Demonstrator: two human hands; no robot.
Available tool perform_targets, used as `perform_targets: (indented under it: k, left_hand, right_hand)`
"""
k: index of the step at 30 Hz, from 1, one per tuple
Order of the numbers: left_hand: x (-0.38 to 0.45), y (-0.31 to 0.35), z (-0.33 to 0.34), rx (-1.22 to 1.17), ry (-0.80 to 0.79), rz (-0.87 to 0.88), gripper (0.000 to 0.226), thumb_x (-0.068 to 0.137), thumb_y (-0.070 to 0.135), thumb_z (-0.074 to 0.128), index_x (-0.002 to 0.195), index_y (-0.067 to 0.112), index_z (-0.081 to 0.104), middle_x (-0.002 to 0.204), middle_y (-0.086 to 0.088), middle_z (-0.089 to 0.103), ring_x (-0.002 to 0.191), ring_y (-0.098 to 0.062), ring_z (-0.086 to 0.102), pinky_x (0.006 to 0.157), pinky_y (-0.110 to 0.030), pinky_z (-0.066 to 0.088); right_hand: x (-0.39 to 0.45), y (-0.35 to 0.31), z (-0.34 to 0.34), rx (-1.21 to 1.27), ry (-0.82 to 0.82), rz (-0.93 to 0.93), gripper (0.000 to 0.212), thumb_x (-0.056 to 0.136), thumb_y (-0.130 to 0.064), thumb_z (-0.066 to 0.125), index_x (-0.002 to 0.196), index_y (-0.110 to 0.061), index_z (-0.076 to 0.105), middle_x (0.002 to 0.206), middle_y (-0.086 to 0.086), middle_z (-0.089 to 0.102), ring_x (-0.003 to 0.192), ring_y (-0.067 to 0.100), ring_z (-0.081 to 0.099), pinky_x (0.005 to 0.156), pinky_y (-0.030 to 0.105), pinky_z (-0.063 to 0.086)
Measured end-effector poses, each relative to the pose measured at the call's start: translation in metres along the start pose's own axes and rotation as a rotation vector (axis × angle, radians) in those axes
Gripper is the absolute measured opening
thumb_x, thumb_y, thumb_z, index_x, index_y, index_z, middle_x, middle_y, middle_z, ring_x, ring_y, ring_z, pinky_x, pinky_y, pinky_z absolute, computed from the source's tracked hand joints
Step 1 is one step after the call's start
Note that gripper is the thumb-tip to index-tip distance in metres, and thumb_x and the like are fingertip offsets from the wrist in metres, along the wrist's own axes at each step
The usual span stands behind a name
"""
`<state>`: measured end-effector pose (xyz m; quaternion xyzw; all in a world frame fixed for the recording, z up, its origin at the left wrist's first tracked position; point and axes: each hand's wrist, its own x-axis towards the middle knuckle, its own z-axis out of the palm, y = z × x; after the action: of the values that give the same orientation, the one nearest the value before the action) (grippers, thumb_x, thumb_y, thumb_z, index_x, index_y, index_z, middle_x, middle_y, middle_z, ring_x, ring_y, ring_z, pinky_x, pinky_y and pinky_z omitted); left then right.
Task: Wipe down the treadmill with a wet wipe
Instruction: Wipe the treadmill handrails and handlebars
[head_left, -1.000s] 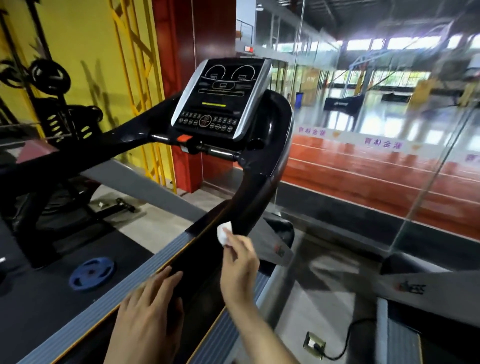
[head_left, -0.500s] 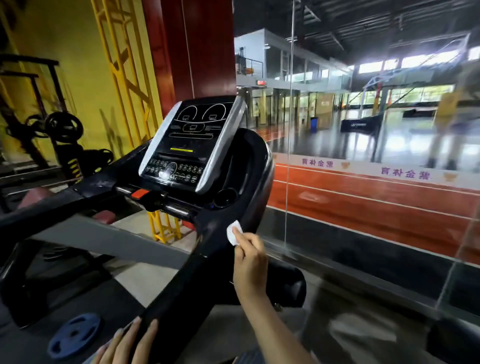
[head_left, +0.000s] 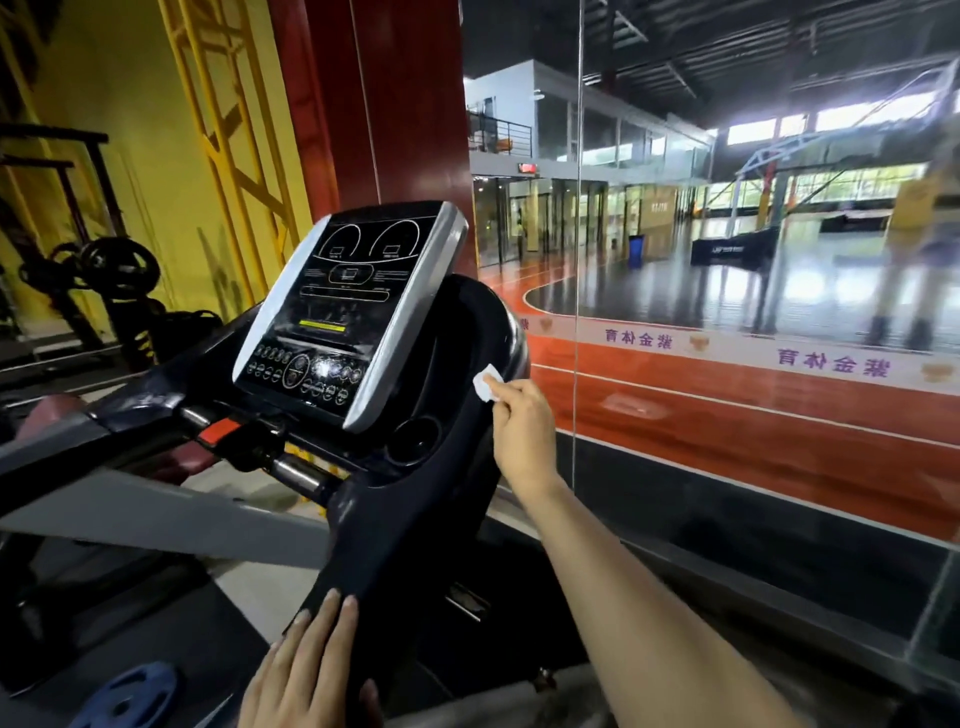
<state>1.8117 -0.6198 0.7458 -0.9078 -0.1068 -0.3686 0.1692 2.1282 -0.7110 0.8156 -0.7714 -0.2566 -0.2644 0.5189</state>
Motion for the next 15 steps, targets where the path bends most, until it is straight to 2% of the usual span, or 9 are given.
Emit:
perform_targets:
  k: [1,2,3,4,6,8,10,12,15]
  left_hand:
    - [0.004,0.006,0.001,-0.197,-0.187,-0.060,0.070,0.100,0.051,0.021,0.127,0.004,0.066,0.144,-0.018,0.056,0.113,-0.021,0.054,0.112,-0.021,0.024]
    - [0.012,0.015,0.007,-0.333,-0.200,-0.095,0.072,0.102,0.050,0.020,0.123,0.004,0.071,0.136,-0.018,0.063,0.117,-0.025,0.052,0.115,-0.019,0.020]
    - [0.010,0.023,0.011,-0.423,-0.303,-0.128,0.071,0.102,0.050,0.020,0.124,0.005,0.071,0.133,-0.017,0.065,0.121,-0.027,0.050,0.116,-0.019,0.017]
    - [0.015,0.029,0.018,-0.419,-0.209,-0.181,0.065,0.102,0.048,0.024,0.127,0.006,0.069,0.135,-0.017,0.064,0.124,-0.029,0.050,0.116,-0.022,0.018]
    - [0.027,0.031,0.029,-0.417,-0.085,-0.214,0.056,0.095,0.040,0.039,0.132,0.006,0.065,0.140,-0.017,0.061,0.129,-0.032,0.051,0.111,-0.031,0.027]
    - [0.038,0.033,0.034,-0.391,-0.080,-0.209,0.059,0.090,0.037,0.042,0.135,0.004,0.063,0.143,-0.018,0.058,0.129,-0.037,0.056,0.106,-0.041,0.035]
    - [0.044,0.041,0.037,-0.396,-0.058,-0.220,0.057,0.096,0.035,0.037,0.137,0.002,0.060,0.144,-0.018,0.057,0.129,-0.039,0.056,0.106,-0.044,0.036]
    - [0.049,0.044,0.040,-0.417,-0.046,-0.237,0.054,0.095,0.022,0.036,0.139,0.000,0.057,0.144,-0.018,0.057,0.129,-0.039,0.056,0.106,-0.041,0.034]
    - [0.050,0.045,0.043,-0.425,-0.040,-0.313,0.055,0.093,0.017,0.032,0.139,0.000,0.057,0.144,-0.017,0.057,0.129,-0.039,0.055,0.106,-0.039,0.030]
  right_hand:
    - [0.011,0.000,-0.002,-0.016,-0.013,-0.005,0.037,0.095,-0.001,0.054,0.125,-0.017,0.069,0.106,-0.002,0.058,0.096,0.015,0.058,0.087,0.011,0.040]
    - [0.018,0.000,-0.003,-0.033,-0.027,-0.009,0.037,0.095,-0.002,0.053,0.125,-0.016,0.069,0.104,-0.003,0.057,0.095,0.015,0.057,0.084,0.006,0.035]
    - [0.020,-0.001,-0.004,-0.045,-0.034,-0.011,0.037,0.095,-0.001,0.053,0.125,-0.016,0.069,0.103,-0.004,0.055,0.094,0.015,0.057,0.082,0.003,0.033]
    - [0.016,-0.002,-0.004,-0.045,-0.029,-0.024,0.037,0.094,0.000,0.053,0.124,-0.016,0.069,0.101,-0.005,0.054,0.092,0.015,0.057,0.082,0.002,0.033]
    - [-0.016,-0.006,-0.004,-0.002,-0.008,-0.085,0.039,0.089,0.004,0.056,0.120,-0.013,0.072,0.099,-0.004,0.055,0.090,0.015,0.057,0.085,0.014,0.043]
    - [-0.070,-0.009,-0.005,0.041,0.006,-0.158,0.043,0.085,0.005,0.057,0.122,-0.014,0.070,0.100,-0.001,0.057,0.091,0.017,0.058,0.087,0.027,0.049]
    - [-0.126,-0.003,-0.007,0.109,-0.053,-0.172,0.048,0.088,0.001,0.055,0.130,-0.018,0.065,0.103,-0.002,0.057,0.094,0.016,0.059,0.090,0.022,0.047]
    - [-0.175,-0.002,-0.005,0.177,-0.138,-0.100,0.039,0.094,-0.010,0.055,0.128,-0.026,0.066,0.111,-0.004,0.059,0.100,0.015,0.062,0.093,0.019,0.048]
    - [-0.222,-0.020,-0.002,0.493,-0.199,0.166,0.018,0.098,-0.013,0.061,0.110,-0.017,0.074,0.111,0.009,0.069,0.109,0.019,0.066,0.097,0.037,0.053]
